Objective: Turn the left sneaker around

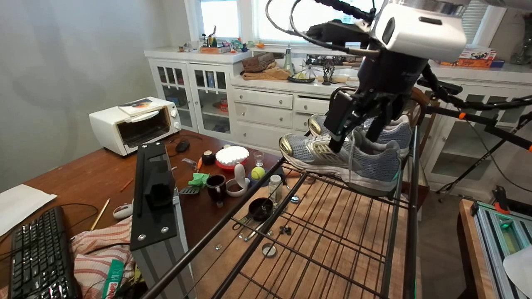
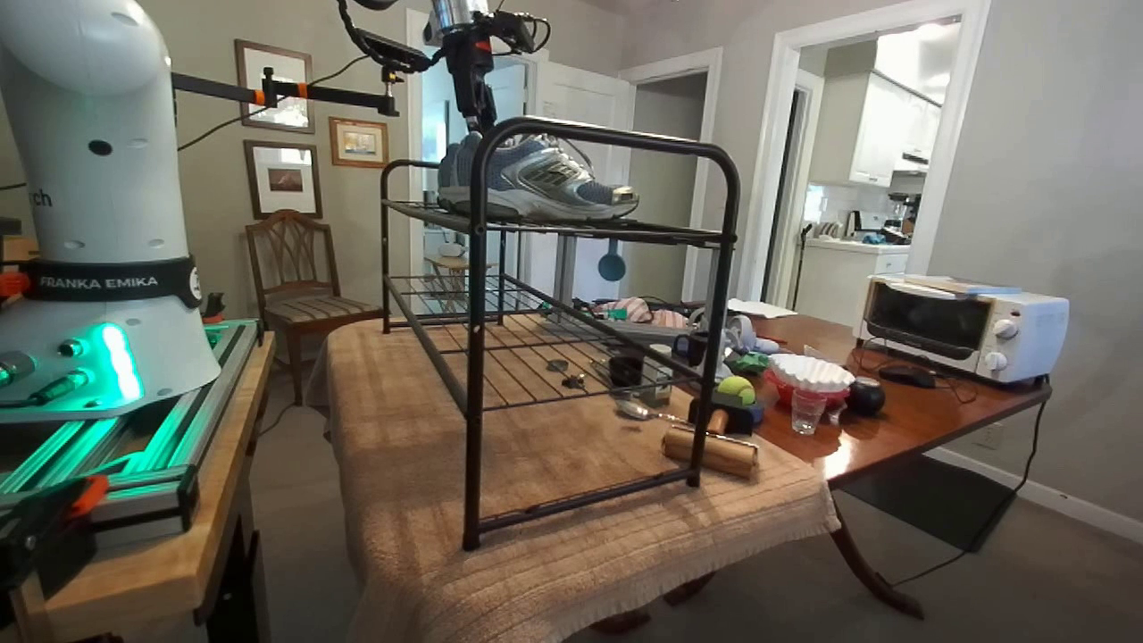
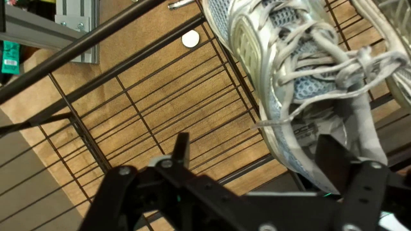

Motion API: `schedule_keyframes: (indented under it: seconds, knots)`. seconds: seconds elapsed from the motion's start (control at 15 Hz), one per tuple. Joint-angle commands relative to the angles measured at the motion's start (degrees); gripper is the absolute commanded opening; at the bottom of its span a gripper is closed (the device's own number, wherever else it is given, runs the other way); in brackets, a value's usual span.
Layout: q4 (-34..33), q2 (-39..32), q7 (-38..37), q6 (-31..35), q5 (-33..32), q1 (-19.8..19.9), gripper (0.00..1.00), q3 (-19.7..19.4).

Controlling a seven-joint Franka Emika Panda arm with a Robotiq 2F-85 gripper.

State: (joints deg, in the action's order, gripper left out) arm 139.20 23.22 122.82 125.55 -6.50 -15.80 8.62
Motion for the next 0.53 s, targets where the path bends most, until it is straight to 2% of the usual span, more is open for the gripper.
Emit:
schedule_keyframes:
  seconds: [0.0,0.47]
  knots:
    - [-1.0,0.7,-11.0,-2.1,1.0,0.5,1.00,1.0]
    - [-2.8,0.2,-34.5,-5.2,-1.0,1.4,1.00,2.2]
